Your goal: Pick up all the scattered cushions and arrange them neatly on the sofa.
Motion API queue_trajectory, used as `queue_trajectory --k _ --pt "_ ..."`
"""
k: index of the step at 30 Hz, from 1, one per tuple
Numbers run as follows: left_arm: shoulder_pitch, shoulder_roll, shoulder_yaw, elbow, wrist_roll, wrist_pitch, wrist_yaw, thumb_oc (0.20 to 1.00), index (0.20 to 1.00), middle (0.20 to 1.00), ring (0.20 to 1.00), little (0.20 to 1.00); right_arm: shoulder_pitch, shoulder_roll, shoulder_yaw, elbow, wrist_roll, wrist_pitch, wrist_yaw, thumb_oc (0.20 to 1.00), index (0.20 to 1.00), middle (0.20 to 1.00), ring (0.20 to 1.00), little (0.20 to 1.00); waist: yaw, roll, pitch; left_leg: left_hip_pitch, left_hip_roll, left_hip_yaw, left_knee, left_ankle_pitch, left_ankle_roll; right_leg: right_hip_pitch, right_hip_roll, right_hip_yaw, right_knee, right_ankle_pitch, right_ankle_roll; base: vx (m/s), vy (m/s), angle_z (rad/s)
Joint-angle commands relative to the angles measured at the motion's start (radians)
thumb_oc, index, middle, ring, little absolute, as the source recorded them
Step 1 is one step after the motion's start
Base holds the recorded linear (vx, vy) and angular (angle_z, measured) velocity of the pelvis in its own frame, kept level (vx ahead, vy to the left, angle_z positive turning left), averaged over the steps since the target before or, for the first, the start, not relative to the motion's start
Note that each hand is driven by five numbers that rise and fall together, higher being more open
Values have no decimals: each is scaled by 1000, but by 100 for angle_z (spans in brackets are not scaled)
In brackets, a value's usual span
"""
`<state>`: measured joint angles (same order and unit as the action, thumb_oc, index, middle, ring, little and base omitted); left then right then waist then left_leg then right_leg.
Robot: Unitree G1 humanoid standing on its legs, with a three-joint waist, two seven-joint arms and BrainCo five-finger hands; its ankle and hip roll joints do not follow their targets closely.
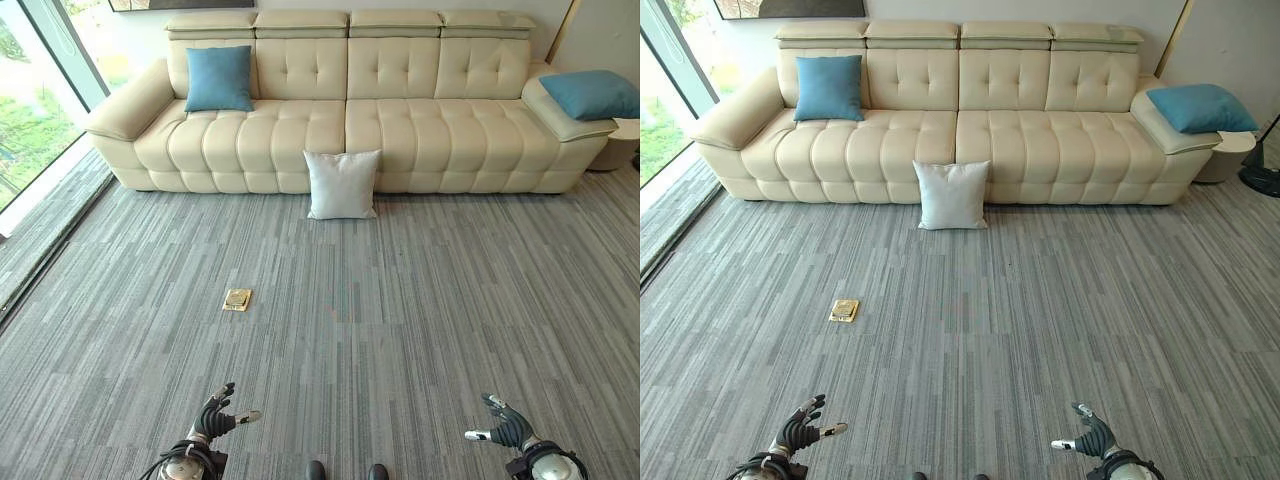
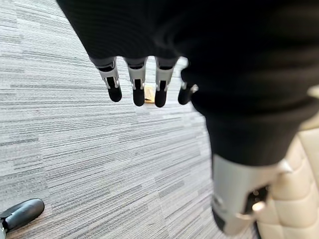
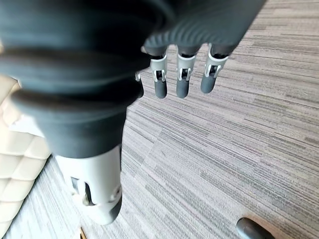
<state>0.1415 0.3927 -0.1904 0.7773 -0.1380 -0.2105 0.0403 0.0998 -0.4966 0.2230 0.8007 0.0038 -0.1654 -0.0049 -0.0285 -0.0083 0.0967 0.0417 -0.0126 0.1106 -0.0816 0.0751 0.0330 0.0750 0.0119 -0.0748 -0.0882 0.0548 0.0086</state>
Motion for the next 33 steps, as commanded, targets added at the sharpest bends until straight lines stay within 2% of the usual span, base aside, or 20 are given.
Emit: queue_trajectory --k 1,13,18,22,24,25,26,27,28,29,30,31,33 --pt "-43 6 46 30 -24 -36 24 1000 1000 1000 1000 1000 -31 -11 -4 14 49 -15 -14 1000 1000 1000 1000 1000 -10 -31 -14 54 1 -5 -3 -104 -63 0 -42 -6 31 -85 92 0 0 0" --pt "-14 -4 80 -40 -78 -30 20 1000 1000 1000 1000 1000 -28 9 -33 -8 81 -9 -26 1000 1000 1000 1000 1000 0 -39 -6 43 -4 0 26 -127 -54 -3 -48 -12 49 -99 94 45 14 0" --pt "-19 12 84 -113 -99 -34 27 1000 1000 1000 1000 1000 -94 13 -8 -10 75 -4 -40 1000 1000 1000 1000 1000 23 -47 15 -30 -19 19 132 -175 -37 -43 -69 7 98 -102 110 49 88 -9" --pt "-19 21 90 -123 -105 -37 28 1000 1000 1000 1000 1000 -117 17 -2 -18 81 -3 -42 1000 1000 1000 1000 1000 35 -52 18 -55 -22 29 158 -186 -29 -69 -77 19 125 -100 125 43 91 -19" --pt "-22 29 93 -137 -110 -35 28 1000 1000 1000 1000 1000 -135 23 2 -13 85 -4 -42 1000 1000 1000 1000 1000 41 -53 21 -62 -28 25 157 -197 -17 -101 -84 22 177 -99 141 60 142 -23" --pt "-38 37 97 -141 -116 -33 35 1000 1000 1000 1000 1000 -153 29 10 -26 86 0 -42 1000 1000 1000 1000 1000 36 -47 44 -63 -36 8 163 -205 5 -184 -96 24 337 -64 172 49 139 -35" --pt "-38 37 97 -141 -116 -33 35 1000 1000 1000 1000 1000 -153 29 11 -26 86 0 -41 1000 1000 1000 1000 1000 37 -48 43 -64 -37 9 163 -205 5 -188 -97 25 341 -66 173 63 167 -31" --pt "-48 41 97 -130 -112 -33 37 1000 1000 1000 1000 1000 -159 30 15 -38 84 0 -41 1000 1000 1000 1000 1000 30 -36 61 -51 -39 2 162 -217 15 -235 -100 22 425 -61 178 69 87 6" --pt "-50 37 95 -127 -109 -32 39 1000 1000 1000 1000 1000 -162 34 19 -43 82 0 -42 1000 1000 1000 1000 1000 28 -30 71 -35 -42 -3 162 -226 19 -260 -105 11 451 -62 170 174 99 13" --pt "-52 33 90 -122 -108 -35 38 1000 1000 1000 1000 1000 -163 31 23 -55 78 -1 -44 1000 1000 1000 1000 1000 24 -24 82 -3 -50 -12 150 -238 23 -292 -111 -16 429 -55 156 145 41 19" --pt "-52 33 90 -122 -108 -35 38 1000 1000 1000 1000 1000 -163 31 23 -55 78 -1 -44 1000 1000 1000 1000 1000 23 -24 82 -3 -50 -13 150 -238 23 -291 -111 -17 429 -55 156 256 -10 3" --pt "-54 24 81 -114 -114 -36 38 1000 1000 1000 1000 1000 -167 30 31 -54 77 -2 -45 1000 1000 1000 1000 1000 14 -17 89 27 -55 -23 135 -250 23 -323 -110 -45 368 -54 144 252 -42 7" --pt "-65 9 64 -97 -111 -34 44 1000 1000 1000 1000 1000 -165 29 36 -49 75 -3 -49 1000 1000 1000 1000 1000 -12 -9 104 77 -60 -50 123 -266 8 -367 -105 -61 258 -22 151 341 -80 -2"
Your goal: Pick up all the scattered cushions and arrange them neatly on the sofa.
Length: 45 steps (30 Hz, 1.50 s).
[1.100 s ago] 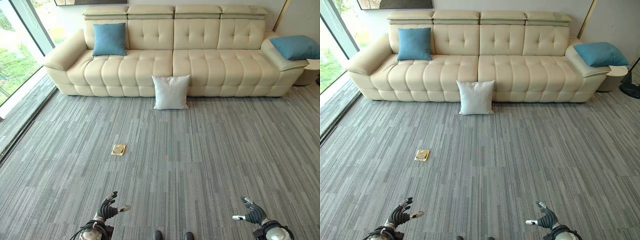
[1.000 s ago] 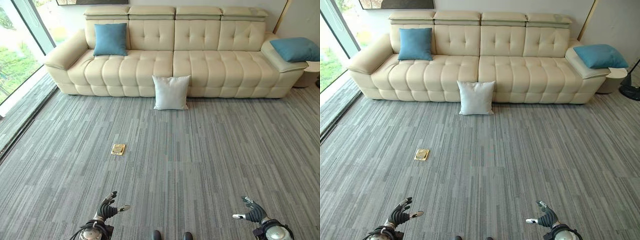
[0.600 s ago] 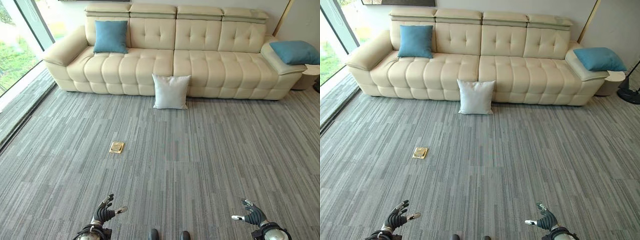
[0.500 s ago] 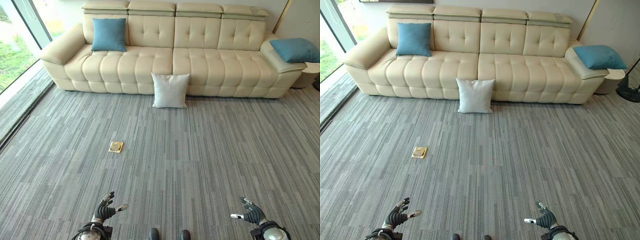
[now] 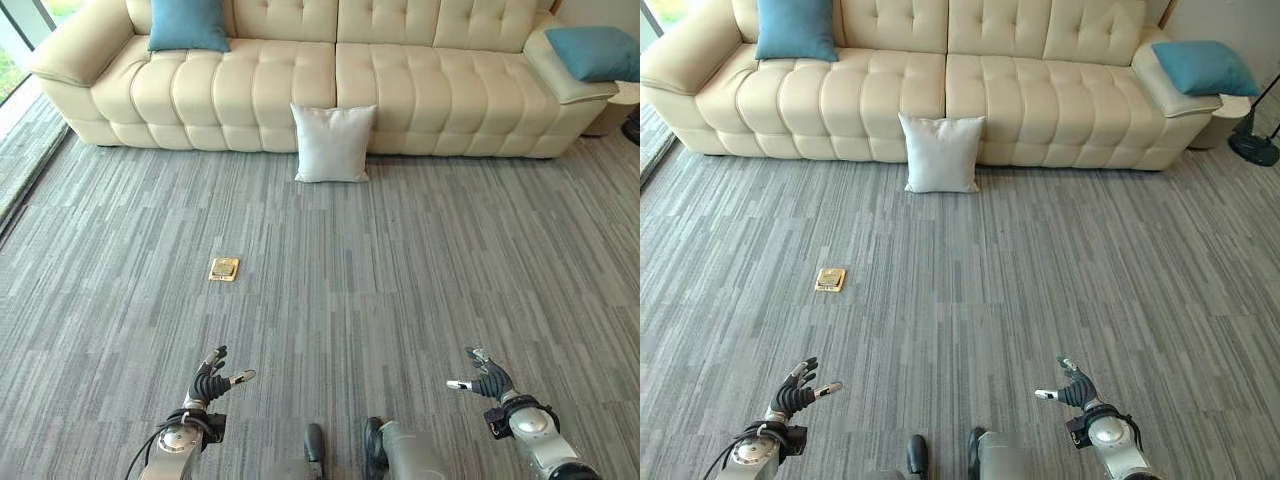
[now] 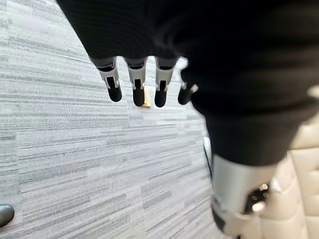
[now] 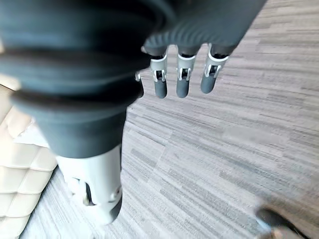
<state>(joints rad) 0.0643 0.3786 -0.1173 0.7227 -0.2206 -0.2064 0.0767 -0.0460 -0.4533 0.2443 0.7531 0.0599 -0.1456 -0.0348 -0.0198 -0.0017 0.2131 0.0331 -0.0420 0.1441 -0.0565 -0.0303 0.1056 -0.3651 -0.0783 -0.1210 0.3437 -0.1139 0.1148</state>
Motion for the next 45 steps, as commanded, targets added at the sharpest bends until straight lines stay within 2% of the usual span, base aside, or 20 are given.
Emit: queue_trajectory --k 1,4,5,6,7,10,12,15,18,22,24,28,30,33,34,36,37,39,42,45 --pt "12 23 -9 -42 -29 -38 7 1000 1000 1000 1000 1000 -19 -14 15 -1 19 -23 -19 1000 1000 1000 1000 1000 -21 -16 -12 87 -30 -84 97 -161 -65 74 -15 -16 -175 147 45 362 -145 7" --pt "4 16 -39 -49 -12 -37 0 1000 1000 1000 1000 1000 6 -20 16 -11 6 -17 -16 1000 1000 1000 1000 1000 -36 -17 -9 137 -37 -117 110 -192 -91 77 -36 -42 -238 177 40 330 -189 62" --pt "5 9 -46 -35 -5 -35 0 1000 1000 1000 1000 1000 15 -21 14 -13 5 -18 -14 1000 1000 1000 1000 1000 -39 -14 -14 137 -29 -123 134 -178 -108 85 -31 -45 -225 178 29 298 -232 76" --pt "4 7 -51 -30 -5 -34 -2 1000 1000 1000 1000 1000 25 -24 8 -10 2 -18 -14 1000 1000 1000 1000 1000 -42 -12 -18 132 -18 -122 163 -158 -132 97 -28 -51 -225 179 20 360 -359 75" --pt "12 1 -55 -30 -8 -33 -10 1000 1000 1000 1000 1000 46 -34 -4 -10 5 -23 -13 1000 1000 1000 1000 1000 -49 -7 -27 110 17 -95 238 -89 -187 142 -21 -84 -243 172 -1 325 -355 79" --pt "14 -3 -67 -24 -11 -30 -21 1000 1000 1000 1000 1000 53 -47 -9 -7 14 -27 -18 1000 1000 1000 1000 1000 -53 -9 -28 43 73 -32 402 14 -230 208 -2 -95 -265 131 -41 245 -256 60" --pt "6 -6 -74 -17 -15 -27 -20 1000 1000 1000 1000 1000 49 -46 -10 6 24 -25 -24 1000 1000 1000 1000 1000 -50 -14 -22 5 105 24 438 32 -222 249 2 -100 -276 99 -58 219 -177 -20" --pt "2 -9 -88 -20 -8 -25 -27 1000 1000 1000 1000 1000 49 -49 -14 6 29 -24 -27 1000 1000 1000 1000 1000 -38 -20 -18 -50 124 77 388 -25 -193 300 5 -96 -295 66 -58 231 -84 -16" --pt "2 -7 -94 -26 0 -24 -30 1000 1000 1000 1000 1000 58 -49 -19 -2 30 -23 -29 1000 1000 1000 1000 1000 -30 -33 -18 -108 118 81 328 -55 -176 336 4 -90 -308 45 -54 230 -47 -1" --pt "10 0 -90 -27 0 -17 -21 1000 1000 1000 1000 1000 61 -27 -8 1 37 -26 -41 1000 1000 1000 1000 1000 11 -42 -12 -237 115 18 149 95 -192 419 55 -45 -316 -11 -66 326 -48 -4" --pt "9 -5 -86 -2 -1 -14 -15 1000 1000 1000 1000 1000 59 -18 -5 9 35 -27 -48 1000 1000 1000 1000 1000 27 -48 -16 -289 120 27 75 129 -194 469 72 -14 -312 -38 -61 516 55 -17" --pt "16 -12 -75 31 -4 -13 -13 1000 1000 1000 1000 1000 56 -6 -4 19 33 -25 -40 1000 1000 1000 1000 1000 45 -56 -38 -282 113 30 74 153 -180 532 80 41 -289 -72 -52 475 131 -36" --pt "10 -13 -74 58 -10 -16 -10 1000 1000 1000 1000 1000 47 10 2 31 43 -26 -32 1000 1000 1000 1000 1000 55 -79 -55 -304 80 20 157 117 -159 537 45 71 -247 -59 -28 538 228 -75" --pt "4 -8 -76 74 0 -14 -8 1000 1000 1000 1000 1000 29 24 8 32 51 -25 -24 1000 1000 1000 1000 1000 62 -96 -68 -276 41 43 185 53 -115 488 -5 92 -123 41 27 350 188 -52" --pt "3 -8 -76 74 0 -14 -8 1000 1000 1000 1000 1000 29 24 7 32 51 -25 -24 1000 1000 1000 1000 1000 64 -94 -70 -279 43 44 184 55 -115 485 -3 93 -123 44 27 197 130 -34" --pt "-10 -1 -83 73 -2 -16 -3 1000 1000 1000 1000 1000 1 28 16 10 55 -29 -23 1000 1000 1000 1000 1000 51 -83 -51 -227 14 45 188 -1 -72 383 -25 116 78 186 70 351 199 0" --pt "-18 -3 -84 83 -2 -16 -3 1000 1000 1000 1000 1000 -4 32 21 1 56 -30 -23 1000 1000 1000 1000 1000 43 -71 -41 -196 11 38 183 -15 -62 337 -17 116 129 198 64 416 211 3" --pt "-27 -5 -87 87 -2 -19 2 1000 1000 1000 1000 1000 -11 29 31 -7 51 -31 -24 1000 1000 1000 1000 1000 22 -40 -22 -125 2 15 153 -36 -53 247 1 92 150 161 39 359 128 -2" --pt "-30 -4 -100 76 3 -19 -1 1000 1000 1000 1000 1000 -14 19 36 -29 46 -29 -26 1000 1000 1000 1000 1000 -2 -13 -4 -55 2 -4 122 -65 -57 152 -1 26 75 101 16 358 41 0" --pt "-38 -14 -116 78 13 -16 -4 1000 1000 1000 1000 1000 -28 13 39 -28 45 -24 -28 1000 1000 1000 1000 1000 -29 -8 21 5 -8 -26 120 -104 -67 78 -21 -13 -57 109 22 319 -47 11"
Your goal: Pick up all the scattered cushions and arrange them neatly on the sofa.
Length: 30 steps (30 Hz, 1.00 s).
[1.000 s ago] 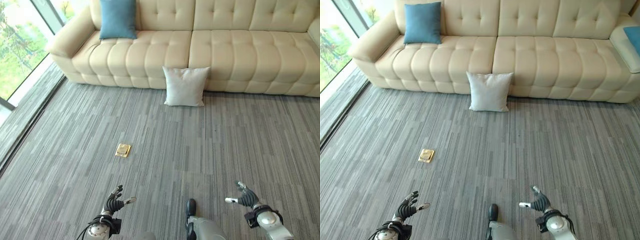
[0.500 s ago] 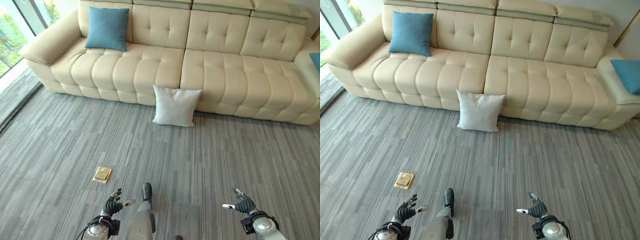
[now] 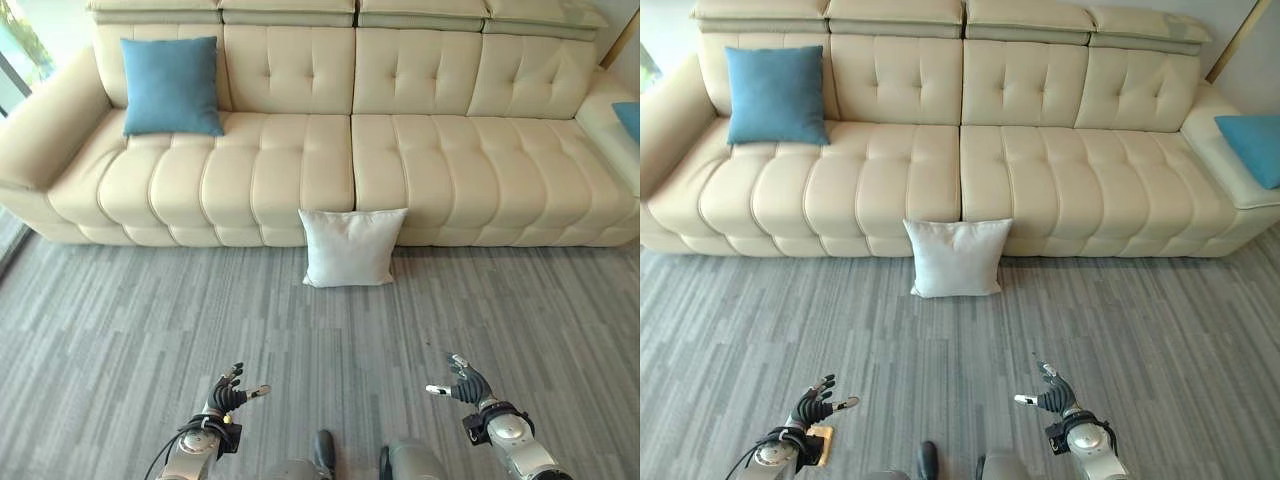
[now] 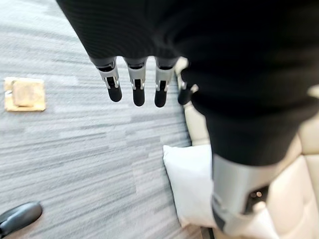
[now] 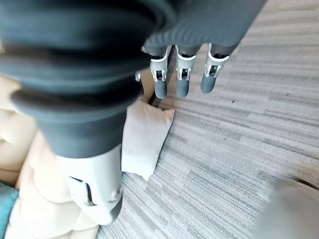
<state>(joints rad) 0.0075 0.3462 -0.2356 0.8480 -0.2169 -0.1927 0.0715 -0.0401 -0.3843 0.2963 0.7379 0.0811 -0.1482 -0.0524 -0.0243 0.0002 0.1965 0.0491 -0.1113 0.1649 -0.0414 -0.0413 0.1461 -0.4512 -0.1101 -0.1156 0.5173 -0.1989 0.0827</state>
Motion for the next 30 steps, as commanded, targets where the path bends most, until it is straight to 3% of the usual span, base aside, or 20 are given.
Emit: queue_trajectory --k 1,4,7,8,10,13,16,20,22,23,30 --pt "19 18 2 -47 9 -30 1 1000 1000 1000 1000 1000 -34 -56 -13 -13 23 -21 -11 1000 1000 1000 1000 1000 -26 -8 39 -9 63 -49 106 -95 -107 168 12 -22 -232 193 54 245 -60 41" --pt "11 14 -12 -45 29 -34 0 1000 1000 1000 1000 1000 -26 -62 -19 -10 9 -18 -11 1000 1000 1000 1000 1000 -41 -14 41 41 53 -60 135 -145 -136 161 -48 -102 -392 229 74 473 -203 60" --pt "23 1 -16 -36 44 -32 -3 1000 1000 1000 1000 1000 -6 -60 -29 -13 22 -17 -1 1000 1000 1000 1000 1000 -46 -18 23 58 56 -72 173 -143 -164 194 -36 -80 -379 243 52 338 -183 55" --pt "28 -11 -18 -31 39 -33 -8 1000 1000 1000 1000 1000 0 -69 -35 -19 22 -24 -7 1000 1000 1000 1000 1000 -42 -12 18 45 74 -70 263 -97 -200 232 -27 -104 -384 243 33 294 -241 32" --pt "37 -15 -29 -33 45 -32 -15 1000 1000 1000 1000 1000 15 -84 -32 -53 27 -31 0 1000 1000 1000 1000 1000 -46 -9 10 12 102 -63 366 -23 -238 275 -3 -94 -399 225 5 337 -262 36" --pt "39 -16 -29 -39 37 -28 -19 1000 1000 1000 1000 1000 26 -94 -32 -63 34 -34 -5 1000 1000 1000 1000 1000 -45 -18 5 -32 134 -46 497 56 -267 336 29 -86 -421 188 -38 258 -202 -30" --pt "23 -19 -42 -15 45 -25 -15 1000 1000 1000 1000 1000 30 -94 -33 -48 45 -32 -10 1000 1000 1000 1000 1000 -40 -34 6 -85 143 -24 522 28 -248 384 40 -70 -440 161 -48 223 -130 -9" --pt "24 -17 -63 -40 60 -26 -20 1000 1000 1000 1000 1000 44 -95 -39 -35 38 -29 -16 1000 1000 1000 1000 1000 -27 -42 6 -135 131 5 341 -64 -209 431 44 -58 -462 134 -29 193 -8 -23" --pt "25 -15 -64 -48 60 -26 -21 1000 1000 1000 1000 1000 44 -94 -40 -32 38 -28 -20 1000 1000 1000 1000 1000 -23 -43 4 -155 130 7 291 -49 -207 437 46 -54 -466 128 -26 151 61 -25" --pt "31 -7 -62 -41 72 -24 -19 1000 1000 1000 1000 1000 46 -80 -41 -19 40 -28 -21 1000 1000 1000 1000 1000 -15 -38 0 -150 136 -1 201 -12 -210 458 66 -39 -452 108 -20 163 90 -36" --pt "53 0 -39 -38 69 -29 -14 1000 1000 1000 1000 1000 41 -58 -37 -27 39 -29 -13 1000 1000 1000 1000 1000 -3 -37 -24 -80 99 18 129 -31 -172 464 50 -11 -415 112 18 123 138 -25"
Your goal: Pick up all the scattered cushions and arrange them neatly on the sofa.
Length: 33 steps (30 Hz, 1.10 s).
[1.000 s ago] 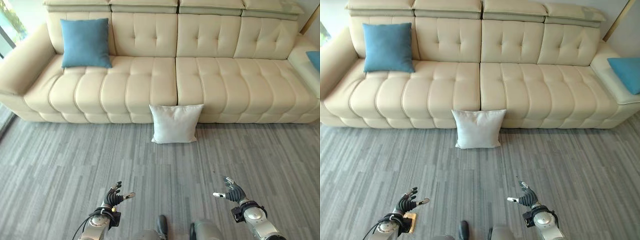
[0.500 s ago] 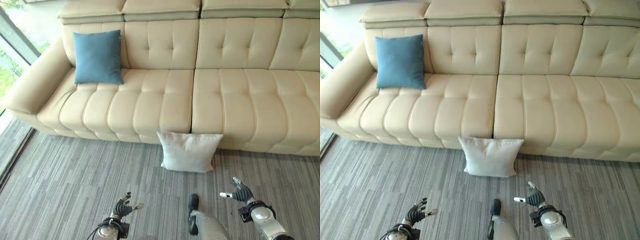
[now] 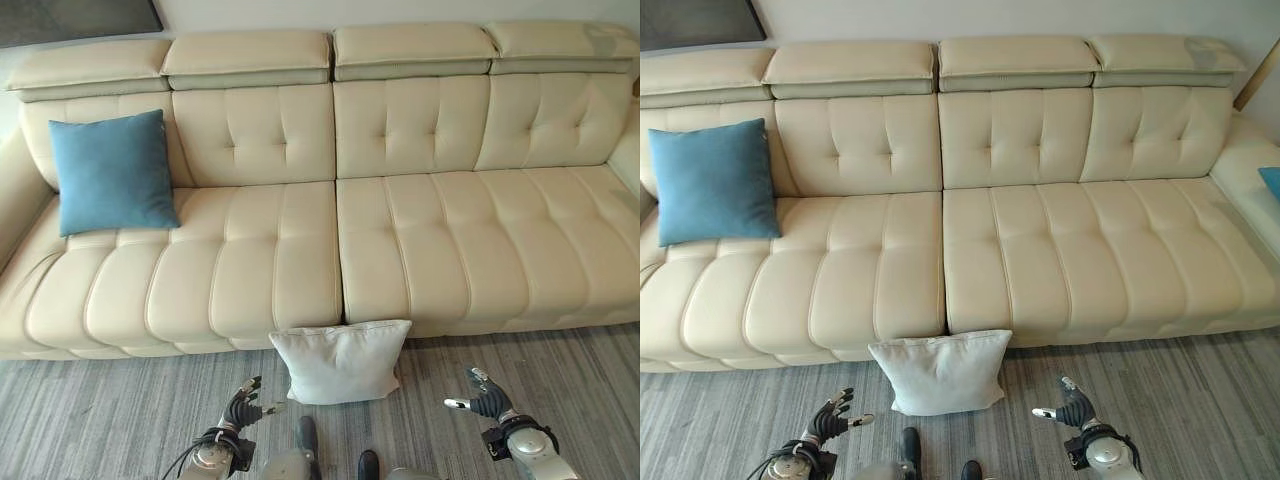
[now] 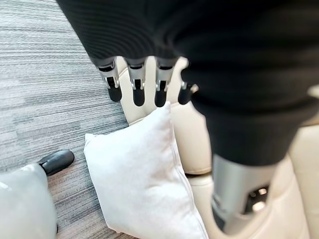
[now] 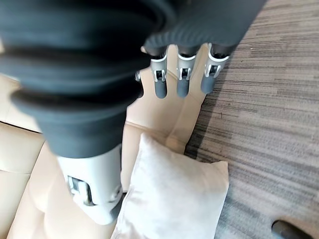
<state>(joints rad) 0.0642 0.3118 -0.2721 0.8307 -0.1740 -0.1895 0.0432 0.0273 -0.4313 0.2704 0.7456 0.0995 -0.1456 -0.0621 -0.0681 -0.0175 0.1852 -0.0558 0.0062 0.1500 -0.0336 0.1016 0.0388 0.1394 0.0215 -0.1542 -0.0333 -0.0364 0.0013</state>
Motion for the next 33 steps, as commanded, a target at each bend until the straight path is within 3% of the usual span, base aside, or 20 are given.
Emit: queue_trajectory --k 1,5,8,12,19,22,24,29,33 --pt "-5 39 2 -25 26 -33 16 1000 1000 1000 1000 1000 -32 -6 -7 -37 19 -31 -1 1000 1000 1000 1000 1000 46 -18 -16 32 -24 36 114 -177 -55 -137 -87 29 160 -50 108 72 146 -14" --pt "-13 57 25 -34 19 -34 24 1000 1000 1000 1000 1000 -56 8 6 -61 13 -30 7 1000 1000 1000 1000 1000 49 -10 -4 51 -31 41 119 -200 -22 -215 -119 28 324 -33 147 46 115 -28" --pt "-19 63 40 -29 15 -35 33 1000 1000 1000 1000 1000 -66 15 16 -75 6 -30 11 1000 1000 1000 1000 1000 50 -3 6 67 -33 34 126 -219 -13 -259 -144 18 365 -10 154 51 24 -2" --pt "-22 73 51 -35 2 -39 43 1000 1000 1000 1000 1000 -58 0 25 -85 -14 -26 9 1000 1000 1000 1000 1000 38 -6 12 81 -44 1 158 -242 -22 -280 -145 40 276 1 140 146 -79 16" --pt "-42 80 79 -18 -45 -46 57 1000 1000 1000 1000 1000 -77 -19 35 -63 -20 -24 -6 1000 1000 1000 1000 1000 54 -23 17 46 -29 -13 174 -241 -46 -262 -125 17 211 -12 110 63 -137 26" --pt "-80 89 74 -13 -60 -50 67 1000 1000 1000 1000 1000 -110 -23 35 -43 -1 -28 -21 1000 1000 1000 1000 1000 55 -26 47 -17 -20 -22 205 -237 -56 -304 -125 8 221 -16 100 -149 -91 15" --pt "-164 105 56 -5 -100 -65 97 1000 1000 1000 1000 1000 -196 -27 45 20 32 -34 -56 1000 1000 1000 1000 1000 54 -27 110 -153 -6 -32 286 -229 -66 -413 -129 3 271 -18 84 -277 -115 13" --pt "-285 125 43 23 -176 -94 135 1000 1000 1000 1000 1000 -335 -37 70 115 88 -46 -102 1000 1000 1000 1000 1000 53 -23 148 -334 9 -35 387 -234 -71 -586 -130 3 353 -34 70 -144 -54 15" --pt "-430 151 18 41 -236 -120 177 1000 1000 1000 1000 1000 -515 -51 103 149 149 -66 -158 1000 1000 1000 1000 1000 42 -17 185 -578 41 -37 559 -290 -65 -834 -120 40 512 -79 65 -155 -6 -9"
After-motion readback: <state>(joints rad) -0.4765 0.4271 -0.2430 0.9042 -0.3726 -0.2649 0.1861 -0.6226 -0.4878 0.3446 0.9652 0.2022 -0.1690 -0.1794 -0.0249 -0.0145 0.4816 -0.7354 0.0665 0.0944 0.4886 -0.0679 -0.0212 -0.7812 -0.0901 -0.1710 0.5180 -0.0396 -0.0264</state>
